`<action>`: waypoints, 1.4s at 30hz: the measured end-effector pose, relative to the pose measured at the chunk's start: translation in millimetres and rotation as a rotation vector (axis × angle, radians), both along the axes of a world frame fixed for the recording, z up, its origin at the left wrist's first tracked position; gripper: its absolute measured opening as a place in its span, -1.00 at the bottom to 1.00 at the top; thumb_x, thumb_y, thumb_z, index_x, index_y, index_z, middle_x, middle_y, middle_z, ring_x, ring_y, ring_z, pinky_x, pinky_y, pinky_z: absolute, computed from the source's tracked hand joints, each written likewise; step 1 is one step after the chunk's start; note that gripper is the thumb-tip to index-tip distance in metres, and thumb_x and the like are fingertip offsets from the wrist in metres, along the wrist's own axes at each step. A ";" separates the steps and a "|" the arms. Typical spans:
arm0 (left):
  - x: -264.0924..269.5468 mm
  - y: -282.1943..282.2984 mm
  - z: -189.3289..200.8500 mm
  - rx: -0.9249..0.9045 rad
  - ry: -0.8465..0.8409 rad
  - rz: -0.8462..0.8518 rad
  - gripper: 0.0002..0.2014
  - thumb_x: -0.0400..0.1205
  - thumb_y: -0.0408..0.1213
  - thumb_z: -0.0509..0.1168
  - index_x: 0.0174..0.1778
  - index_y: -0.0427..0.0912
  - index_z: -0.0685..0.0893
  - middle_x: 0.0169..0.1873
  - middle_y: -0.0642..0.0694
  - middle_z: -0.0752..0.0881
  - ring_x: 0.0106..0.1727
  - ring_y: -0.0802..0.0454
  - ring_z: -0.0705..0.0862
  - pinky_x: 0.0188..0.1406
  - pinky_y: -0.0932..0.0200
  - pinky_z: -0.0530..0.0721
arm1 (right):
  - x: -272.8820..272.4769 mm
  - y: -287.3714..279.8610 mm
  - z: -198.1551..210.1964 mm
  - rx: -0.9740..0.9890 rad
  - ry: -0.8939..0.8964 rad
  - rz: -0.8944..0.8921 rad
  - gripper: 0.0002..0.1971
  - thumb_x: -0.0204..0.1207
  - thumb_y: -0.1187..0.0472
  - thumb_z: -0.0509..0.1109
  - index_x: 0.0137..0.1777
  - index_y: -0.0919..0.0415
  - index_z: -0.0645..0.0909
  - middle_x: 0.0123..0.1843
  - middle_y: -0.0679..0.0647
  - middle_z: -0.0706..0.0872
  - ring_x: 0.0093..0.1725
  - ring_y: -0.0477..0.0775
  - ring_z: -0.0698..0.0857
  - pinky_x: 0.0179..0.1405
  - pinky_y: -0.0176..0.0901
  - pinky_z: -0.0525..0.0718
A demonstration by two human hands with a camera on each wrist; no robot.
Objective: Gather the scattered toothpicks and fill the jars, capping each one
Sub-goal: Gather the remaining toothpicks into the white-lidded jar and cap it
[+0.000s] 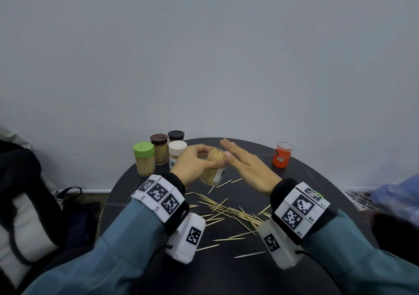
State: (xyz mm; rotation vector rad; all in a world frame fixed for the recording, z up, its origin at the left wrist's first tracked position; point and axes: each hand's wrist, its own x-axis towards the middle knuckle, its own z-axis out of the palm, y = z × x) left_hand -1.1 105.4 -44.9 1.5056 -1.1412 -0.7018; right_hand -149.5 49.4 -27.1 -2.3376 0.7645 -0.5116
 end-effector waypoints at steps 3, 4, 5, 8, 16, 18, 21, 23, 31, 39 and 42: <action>-0.4 0.9 -0.4 0.003 -0.025 0.009 -0.47 0.41 -0.18 0.53 0.28 -0.23 0.60 0.09 -0.10 0.68 0.20 0.02 0.63 0.10 0.15 0.54 | -1.1 -1.3 -1.6 -0.055 0.107 0.018 -0.53 0.71 0.01 -0.02 0.61 -0.01 0.16 0.67 -0.08 0.05 0.66 -0.07 -0.02 0.58 0.34 -0.07; -0.7 1.4 0.0 0.007 -0.032 0.008 -0.47 0.41 -0.19 0.53 0.28 -0.24 0.60 0.08 -0.09 0.68 0.20 0.02 0.62 0.10 0.14 0.54 | -2.6 -1.9 -1.4 -0.054 0.089 0.017 -0.53 0.70 0.01 -0.01 0.61 -0.02 0.16 0.67 -0.08 0.05 0.65 -0.07 -0.01 0.58 0.34 -0.06; -0.4 1.6 0.2 0.011 -0.034 0.006 -0.47 0.41 -0.19 0.53 0.28 -0.24 0.60 0.08 -0.09 0.68 0.21 0.02 0.62 0.11 0.12 0.55 | -5.1 -2.2 -0.4 -0.045 0.055 0.015 -0.53 0.70 0.00 -0.01 0.60 -0.03 0.17 0.67 -0.09 0.06 0.65 -0.07 0.01 0.59 0.33 -0.04; -0.4 1.9 2.3 0.018 -0.026 0.002 -0.48 0.39 -0.23 0.55 0.25 -0.24 0.61 0.04 -0.06 0.69 0.22 0.01 0.62 0.23 0.01 0.58 | -16.6 -6.3 3.5 -0.052 0.003 -0.043 -0.57 0.70 0.03 0.03 0.55 0.02 0.29 0.62 -0.03 0.26 0.61 -0.04 0.20 0.61 0.11 0.10; -4.9 1.6 2.4 0.033 -0.056 -0.013 -0.62 0.40 -0.25 0.54 0.07 -0.09 0.58 -0.08 0.06 0.65 0.12 0.10 0.58 0.25 0.05 0.58 | -54.2 -17.1 -3.4 -0.006 0.813 -0.101 -0.15 0.42 -0.19 0.40 0.60 0.16 0.13 0.60 0.13 0.25 0.55 0.12 0.30 0.52 -0.01 0.32; -5.6 1.6 2.9 0.035 -0.070 -0.020 -0.61 0.41 -0.25 0.54 0.10 -0.10 0.58 -0.03 0.02 0.64 0.15 0.09 0.57 0.28 0.04 0.57 | -58.7 -13.7 -11.7 0.009 0.943 -0.102 -0.02 0.33 -0.28 0.43 0.62 0.13 0.07 0.61 0.12 0.20 0.57 0.15 0.27 0.53 0.08 0.33; -6.4 2.3 3.2 0.045 -0.083 -0.022 -0.57 0.41 -0.24 0.54 0.16 -0.15 0.60 0.00 0.01 0.64 0.16 0.08 0.57 0.27 0.03 0.56 | -62.3 -9.6 -24.5 -0.020 1.029 -0.083 0.00 0.28 -0.27 0.48 0.61 0.12 0.09 0.58 0.12 0.21 0.53 0.16 0.31 0.48 0.12 0.40; -6.7 2.6 3.3 0.045 -0.089 -0.017 -0.54 0.40 -0.23 0.54 0.20 -0.18 0.61 0.01 -0.02 0.65 0.17 0.05 0.58 0.27 0.02 0.57 | -64.0 -7.1 -29.9 -0.055 1.025 -0.086 -0.06 0.30 -0.22 0.49 0.59 0.12 0.16 0.54 0.12 0.24 0.48 0.17 0.37 0.42 0.12 0.47; -9.2 2.5 3.6 0.045 -0.122 -0.017 -0.52 0.41 -0.22 0.54 0.23 -0.20 0.61 0.03 -0.02 0.64 0.15 0.10 0.56 0.25 0.01 0.58 | -67.3 -3.7 -32.5 -0.187 0.926 -0.116 -0.42 0.41 -0.11 0.46 0.36 0.08 0.42 0.35 0.06 0.46 0.36 0.10 0.48 0.37 0.08 0.45; -8.4 2.0 1.8 0.056 -0.144 -0.011 -0.51 0.39 -0.20 0.55 0.22 -0.18 0.62 0.07 -0.04 0.65 0.19 0.08 0.57 0.30 -0.01 0.56 | -58.6 -8.2 -38.5 -0.163 0.871 -0.097 -0.68 0.52 0.16 0.42 0.22 0.27 0.58 0.24 0.17 0.63 0.20 0.15 0.62 0.16 -0.07 0.60; -8.5 2.3 1.9 0.049 -0.137 -0.009 -0.55 0.40 -0.22 0.55 0.19 -0.18 0.63 0.01 0.00 0.64 0.15 0.09 0.56 0.25 0.01 0.57 | -54.1 -9.7 -40.3 -0.145 0.879 -0.111 -0.73 0.53 0.21 0.39 0.18 0.30 0.61 0.21 0.20 0.67 0.20 0.17 0.64 0.15 -0.08 0.62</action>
